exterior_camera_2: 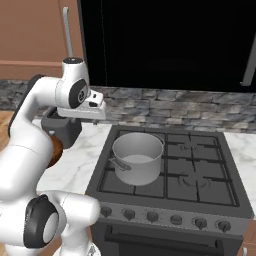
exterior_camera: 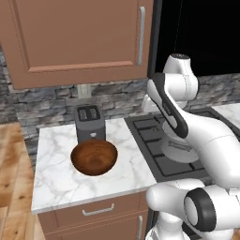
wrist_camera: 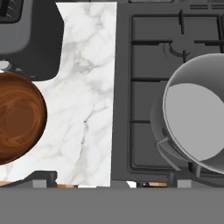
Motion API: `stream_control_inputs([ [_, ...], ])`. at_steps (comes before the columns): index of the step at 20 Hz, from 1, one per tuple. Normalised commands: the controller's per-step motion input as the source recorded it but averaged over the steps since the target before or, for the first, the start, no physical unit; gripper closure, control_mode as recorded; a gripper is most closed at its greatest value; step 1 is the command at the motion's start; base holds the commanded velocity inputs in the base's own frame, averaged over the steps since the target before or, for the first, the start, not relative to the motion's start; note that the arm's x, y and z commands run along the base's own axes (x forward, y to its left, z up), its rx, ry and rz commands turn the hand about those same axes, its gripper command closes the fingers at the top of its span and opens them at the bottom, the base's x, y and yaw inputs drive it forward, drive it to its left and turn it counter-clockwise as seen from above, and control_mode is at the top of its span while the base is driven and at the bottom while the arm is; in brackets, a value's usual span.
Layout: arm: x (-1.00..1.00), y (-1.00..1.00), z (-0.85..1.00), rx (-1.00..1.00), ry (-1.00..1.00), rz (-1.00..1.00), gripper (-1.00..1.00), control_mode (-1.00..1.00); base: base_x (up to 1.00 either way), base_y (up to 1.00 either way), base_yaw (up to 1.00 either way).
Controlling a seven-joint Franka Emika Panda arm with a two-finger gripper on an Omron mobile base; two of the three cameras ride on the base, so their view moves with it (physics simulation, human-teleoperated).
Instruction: Open the cabinet and move the ladle to the pot. Then close the cabinet.
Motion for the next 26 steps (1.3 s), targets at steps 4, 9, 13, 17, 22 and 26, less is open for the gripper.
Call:
stream_control_inputs([
  [4,0.00,0.00,0.00,0.00,0.00,0.00,-1.00,1.00,0.04,0.00,0.00],
  [9,0.00,0.00,0.00,0.00,0.00,0.00,-1.00,1.00,0.00,0.00,0.00],
  [13,0.00,0.00,0.00,0.00,0.00,0.00,-1.00,1.00,0.00,0.00,0.00],
  [17,0.00,0.00,0.00,0.00,0.00,0.00,-1.00,1.00,-0.02,0.00,0.00],
  [22,-0.40,0.06,0.00,0.00,-0.20,0.00,-1.00,-1.00,0.00,0.00,0.00],
  [26,-0.73,0.12,0.12,0.00,-0.41,0.00,-1.00,-1.00,0.00,0.00,0.00],
])
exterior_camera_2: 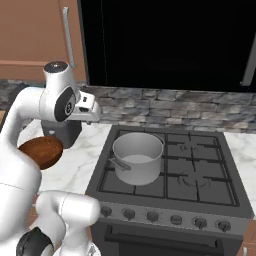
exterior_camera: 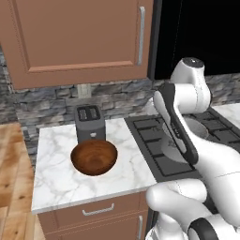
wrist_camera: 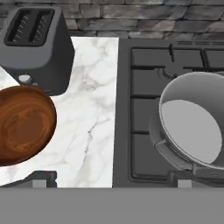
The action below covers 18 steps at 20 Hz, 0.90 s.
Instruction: Open the cabinet and move the ladle to the pot. Then close the cabinet.
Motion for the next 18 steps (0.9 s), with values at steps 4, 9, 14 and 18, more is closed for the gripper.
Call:
stream_control_inputs([
  [4,-0.53,0.27,0.27,-0.01,-0.41,0.00,-1.00,-1.00,0.00,0.00,0.00],
  [9,-0.34,0.25,0.44,-0.01,-0.44,0.00,-1.00,-1.00,0.00,0.00,0.00],
  [14,-0.02,0.21,0.50,-0.01,-0.44,0.00,-1.00,-1.00,0.00,0.00,0.00],
  [18,0.02,0.17,0.54,0.00,-0.40,0.00,-1.00,-1.00,0.00,0.00,0.00],
])
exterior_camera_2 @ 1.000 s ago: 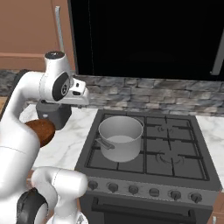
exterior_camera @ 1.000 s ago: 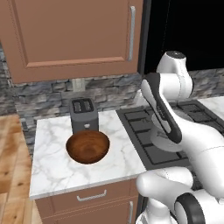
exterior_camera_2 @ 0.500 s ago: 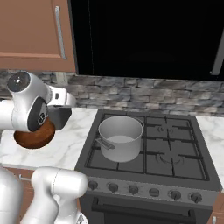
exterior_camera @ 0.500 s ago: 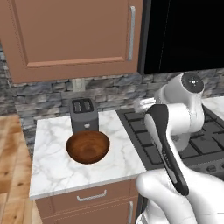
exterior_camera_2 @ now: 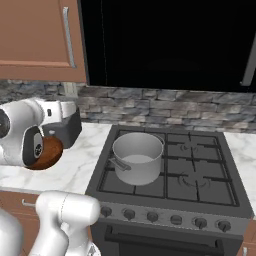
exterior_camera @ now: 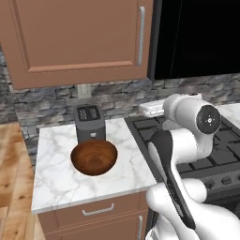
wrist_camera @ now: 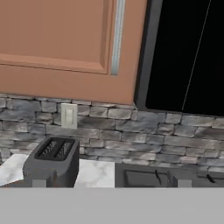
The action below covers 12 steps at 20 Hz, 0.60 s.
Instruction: Open the cabinet and move the ladle to the pot. Then close the cabinet.
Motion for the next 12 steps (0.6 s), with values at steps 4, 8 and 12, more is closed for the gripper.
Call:
stream_control_inputs([
  [4,0.09,0.13,0.55,0.05,-0.37,0.01,-1.00,-1.00,0.00,0.00,0.00],
  [8,0.23,0.00,0.58,0.08,-0.35,0.04,-1.00,-1.00,0.00,0.00,0.00],
  [12,0.41,0.01,0.51,0.07,-0.26,0.01,-1.00,-1.00,0.00,0.00,0.00],
])
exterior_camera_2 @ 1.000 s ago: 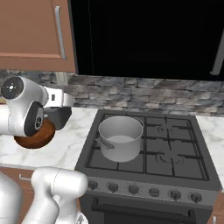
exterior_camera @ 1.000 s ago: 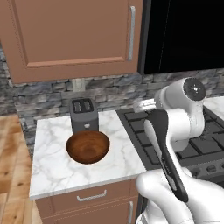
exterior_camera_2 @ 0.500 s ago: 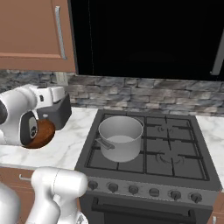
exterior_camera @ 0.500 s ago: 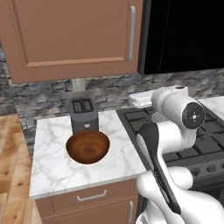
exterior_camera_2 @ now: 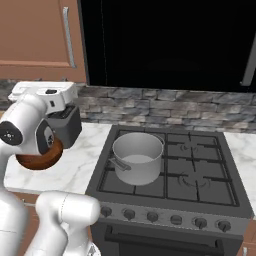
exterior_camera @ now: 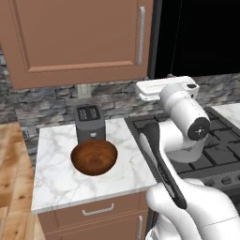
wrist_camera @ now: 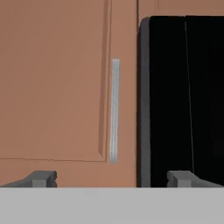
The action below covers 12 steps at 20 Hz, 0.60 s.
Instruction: Open the cabinet and move the ladle to the pot. Then close the cabinet.
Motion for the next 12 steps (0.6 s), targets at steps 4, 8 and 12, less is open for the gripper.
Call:
stream_control_inputs([
  [4,0.36,0.01,0.09,0.05,0.00,-0.03,-1.00,-1.00,0.00,0.00,0.00],
  [8,0.45,0.00,0.00,0.00,0.08,-0.06,-1.00,-1.00,0.00,0.00,0.00],
  [12,0.50,0.00,0.10,0.00,0.07,-0.02,-1.00,-1.00,0.00,0.00,0.00],
])
